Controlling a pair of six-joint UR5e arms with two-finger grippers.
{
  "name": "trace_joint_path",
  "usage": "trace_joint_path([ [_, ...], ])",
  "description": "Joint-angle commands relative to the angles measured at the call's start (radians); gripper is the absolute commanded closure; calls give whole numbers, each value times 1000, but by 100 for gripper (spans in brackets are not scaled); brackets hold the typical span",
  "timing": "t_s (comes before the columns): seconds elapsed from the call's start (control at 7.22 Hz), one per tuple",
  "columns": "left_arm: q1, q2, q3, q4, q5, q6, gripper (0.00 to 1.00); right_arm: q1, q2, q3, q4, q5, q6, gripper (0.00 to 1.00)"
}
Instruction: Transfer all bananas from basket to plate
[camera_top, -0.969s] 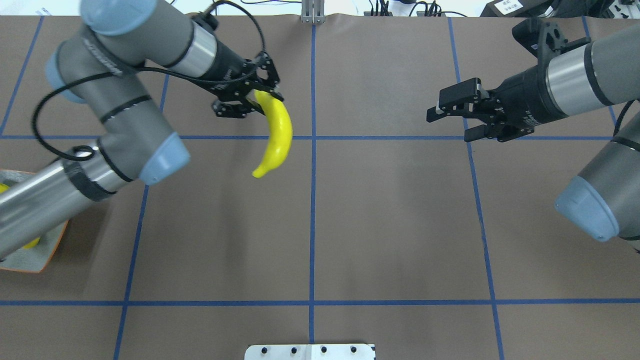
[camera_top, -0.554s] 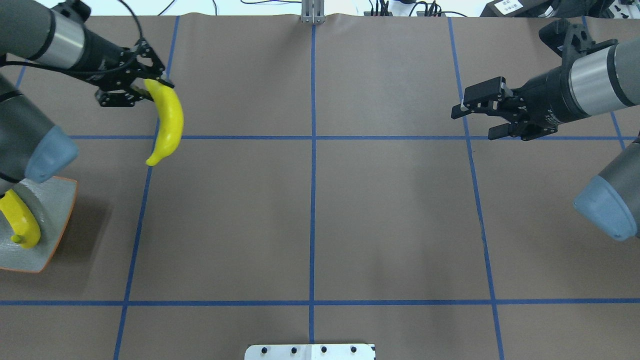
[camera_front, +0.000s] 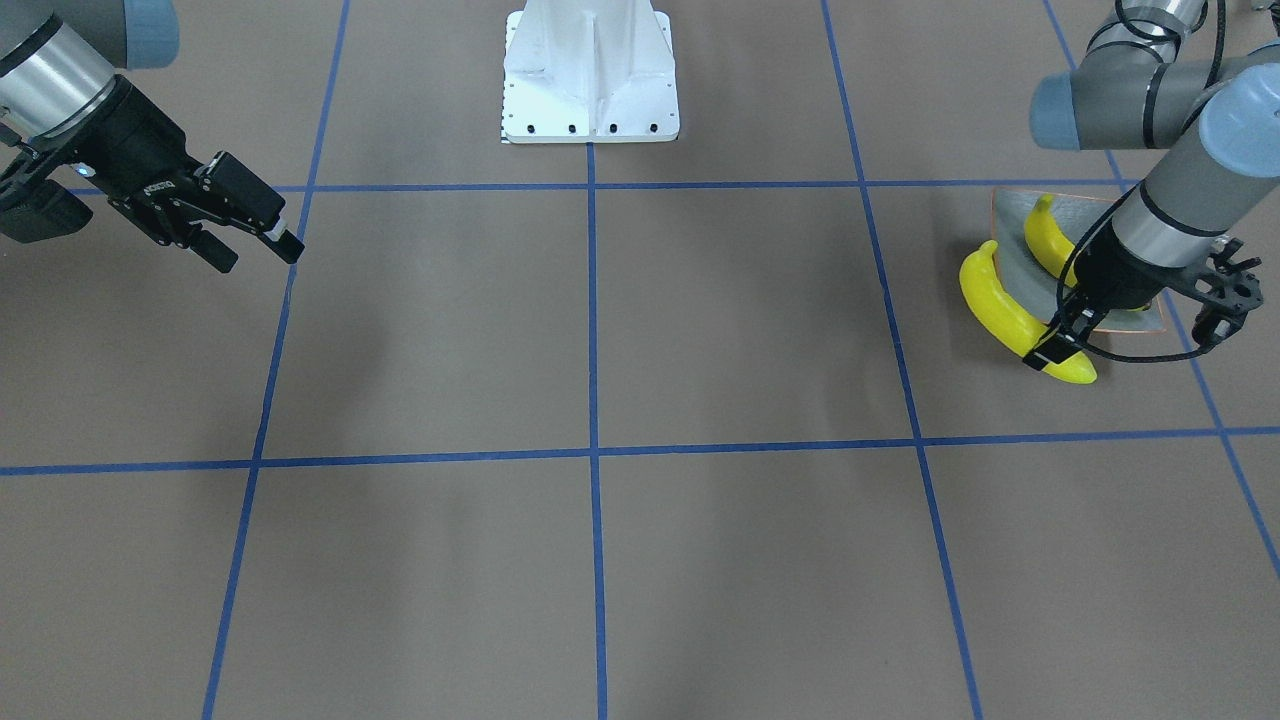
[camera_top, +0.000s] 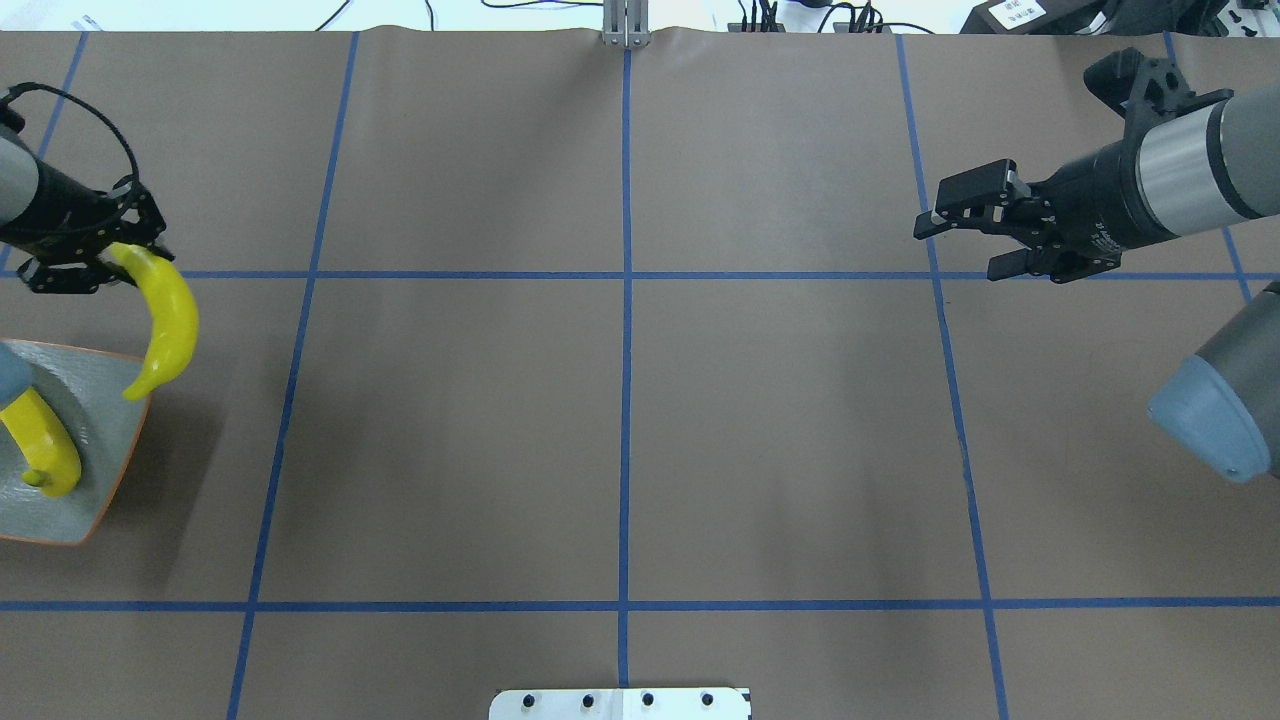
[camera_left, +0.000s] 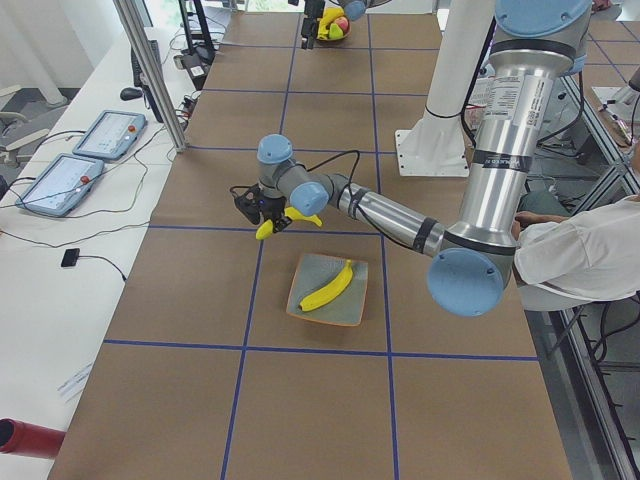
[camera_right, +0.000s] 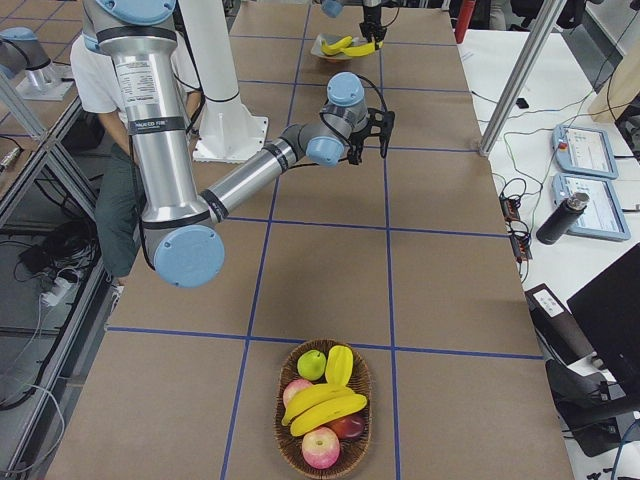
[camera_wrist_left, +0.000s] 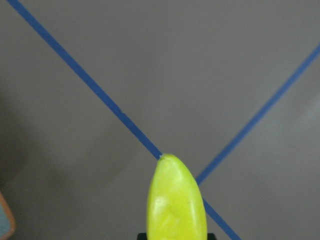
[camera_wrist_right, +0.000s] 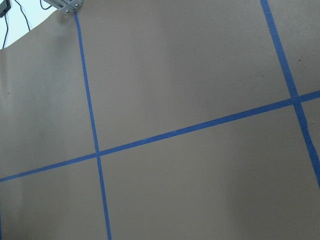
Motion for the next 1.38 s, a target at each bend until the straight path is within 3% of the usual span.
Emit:
trace_joint_path([
  [0.0, -18, 84, -41, 76, 8, 112, 100, -2, 5, -1, -2, -2, 1, 0],
  [0.42, -9, 50, -64, 265, 122, 0, 100, -2, -1, -1, 0, -14, 1, 0],
  [0.97, -2, 62, -62, 276, 151, -2, 100, -2, 0, 1, -2, -14, 1, 0],
  [1.25, 17, 65, -65, 276, 151, -2, 82, -2, 5, 1, 0, -14, 1, 0],
])
